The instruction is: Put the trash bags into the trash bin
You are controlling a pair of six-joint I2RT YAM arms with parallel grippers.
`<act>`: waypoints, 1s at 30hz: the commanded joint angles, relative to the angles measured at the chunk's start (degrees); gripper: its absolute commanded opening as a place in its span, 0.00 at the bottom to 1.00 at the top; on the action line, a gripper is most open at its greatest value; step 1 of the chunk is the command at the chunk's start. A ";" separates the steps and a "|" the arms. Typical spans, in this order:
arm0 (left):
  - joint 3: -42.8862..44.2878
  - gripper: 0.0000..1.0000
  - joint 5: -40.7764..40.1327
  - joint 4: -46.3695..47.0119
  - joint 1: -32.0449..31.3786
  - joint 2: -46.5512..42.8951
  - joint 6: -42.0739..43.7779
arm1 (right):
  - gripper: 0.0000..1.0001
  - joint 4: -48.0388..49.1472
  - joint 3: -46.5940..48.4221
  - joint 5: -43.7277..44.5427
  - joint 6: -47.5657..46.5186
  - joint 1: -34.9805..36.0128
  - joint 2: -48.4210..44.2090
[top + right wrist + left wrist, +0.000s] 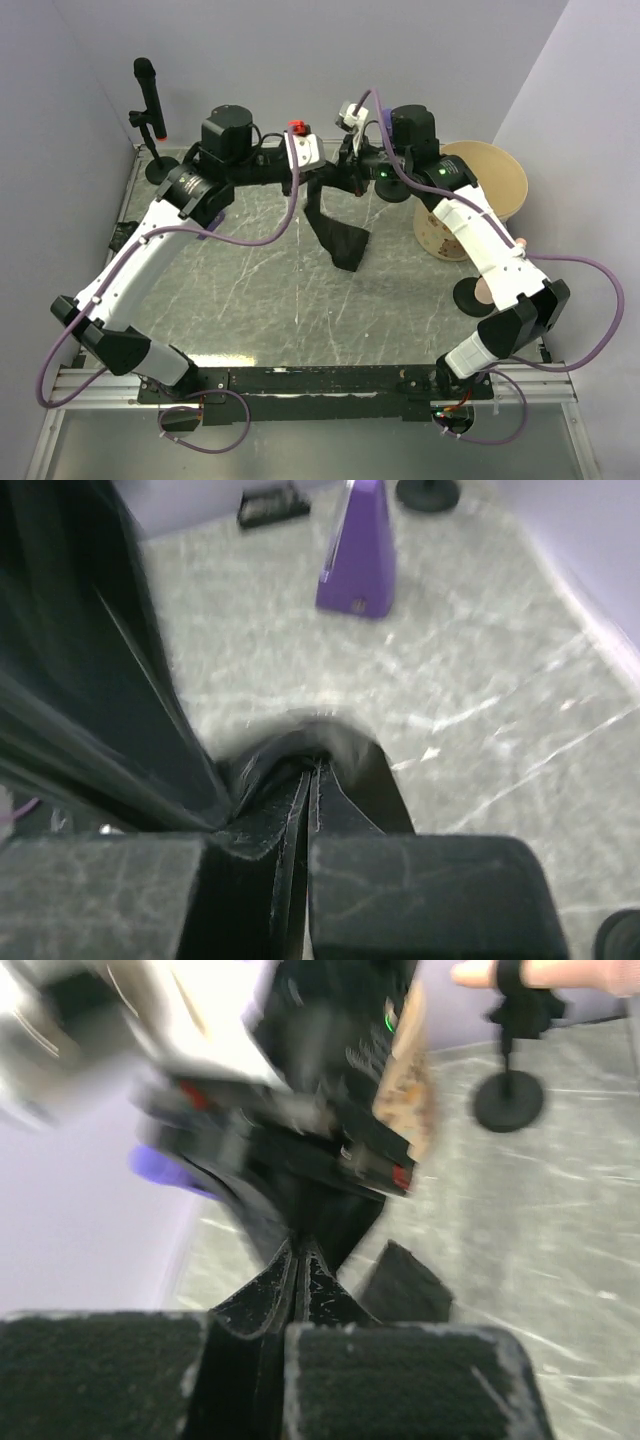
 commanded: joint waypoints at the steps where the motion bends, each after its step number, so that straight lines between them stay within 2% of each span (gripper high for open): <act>1: -3.99 0.01 -3.89 4.96 0.65 -2.70 2.69 | 0.00 4.10 1.25 -10.53 0.47 0.31 -3.17; 3: -9.89 0.01 -5.04 5.86 1.18 -4.10 4.88 | 0.00 9.01 1.53 -15.73 3.62 0.14 -5.28; 5: -12.54 0.00 -4.43 3.41 1.18 -4.99 6.65 | 0.00 11.15 1.35 -12.78 5.22 0.31 -5.64; 7: -12.55 0.01 -3.29 1.04 1.18 -6.30 6.13 | 0.00 9.05 1.09 -6.38 1.56 0.14 -4.15; 8: -12.28 0.00 -2.76 0.68 1.01 -6.92 5.43 | 0.00 8.78 -0.05 0.01 -0.38 0.14 -3.10; 10: -11.76 0.01 -2.76 3.38 0.92 -8.50 3.41 | 0.00 6.51 -1.19 5.15 -3.29 -0.12 -0.38; 13: -9.57 0.01 -5.91 4.89 1.01 -7.20 6.54 | 0.00 5.17 -4.18 2.72 -3.31 -0.22 -0.44; 17: -8.59 0.01 -9.78 7.17 4.34 -3.41 6.22 | 0.00 4.82 -4.28 -10.00 -1.99 1.19 -5.71; 18: -8.50 0.01 -9.96 6.83 4.87 -2.63 6.21 | 0.00 6.30 -4.19 -12.30 0.89 0.84 -7.12; 20: -7.89 0.00 -8.30 4.03 4.96 -2.09 7.18 | 0.00 11.39 -4.10 -10.23 4.77 -0.21 -9.23; 23: -7.71 0.01 -2.94 2.61 3.48 -4.19 6.13 | 0.00 13.17 -1.29 -4.70 3.57 -2.23 -6.71; 26: -4.65 0.01 -3.46 6.28 -0.04 -4.91 3.41 | 0.00 9.85 0.64 2.60 -0.65 -2.24 -0.82; 30: 3.87 0.01 -6.96 6.48 -0.93 0.80 3.74 | 0.00 4.39 0.22 -0.18 -1.37 -1.54 0.79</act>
